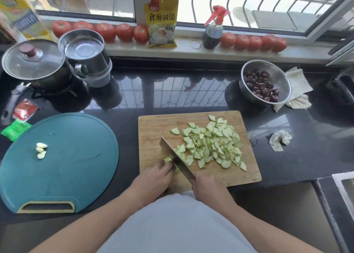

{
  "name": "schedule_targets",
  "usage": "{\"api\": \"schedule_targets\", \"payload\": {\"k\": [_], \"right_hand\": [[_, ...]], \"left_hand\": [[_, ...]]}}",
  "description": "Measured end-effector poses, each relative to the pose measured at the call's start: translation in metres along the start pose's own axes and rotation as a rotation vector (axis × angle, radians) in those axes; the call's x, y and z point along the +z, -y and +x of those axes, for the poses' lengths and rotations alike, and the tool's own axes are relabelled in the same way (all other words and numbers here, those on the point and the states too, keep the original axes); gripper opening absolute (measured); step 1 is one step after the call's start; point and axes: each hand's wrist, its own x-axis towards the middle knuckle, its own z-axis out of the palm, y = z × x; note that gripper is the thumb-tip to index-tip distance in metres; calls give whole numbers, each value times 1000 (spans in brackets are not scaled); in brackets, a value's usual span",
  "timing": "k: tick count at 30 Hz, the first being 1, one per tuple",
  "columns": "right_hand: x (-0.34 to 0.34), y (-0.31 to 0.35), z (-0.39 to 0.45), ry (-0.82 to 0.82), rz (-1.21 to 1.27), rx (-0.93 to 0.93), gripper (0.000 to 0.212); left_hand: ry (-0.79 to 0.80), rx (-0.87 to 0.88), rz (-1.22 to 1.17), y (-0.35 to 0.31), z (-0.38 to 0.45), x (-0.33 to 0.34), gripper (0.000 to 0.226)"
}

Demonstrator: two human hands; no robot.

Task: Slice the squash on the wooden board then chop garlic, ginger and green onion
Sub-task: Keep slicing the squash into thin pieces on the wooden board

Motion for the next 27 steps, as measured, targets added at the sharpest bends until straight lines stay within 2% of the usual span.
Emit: {"api": "schedule_targets", "payload": {"k": [8,13,19,27], "right_hand": [[9,16,31,-60,-47,-23,13],[2,16,28,-123,115,-41,24],[-2,0,-1,-44,86,-33,21],[5,4,5,-6,-10,-15,16]], "left_hand": [[-22,37,32,1,2,2,54],[-89,23,18,1,0,-1,39],[-135,-3,-14,0,0,-1,48],[-90,19,-9,1,1,3,49]]}}
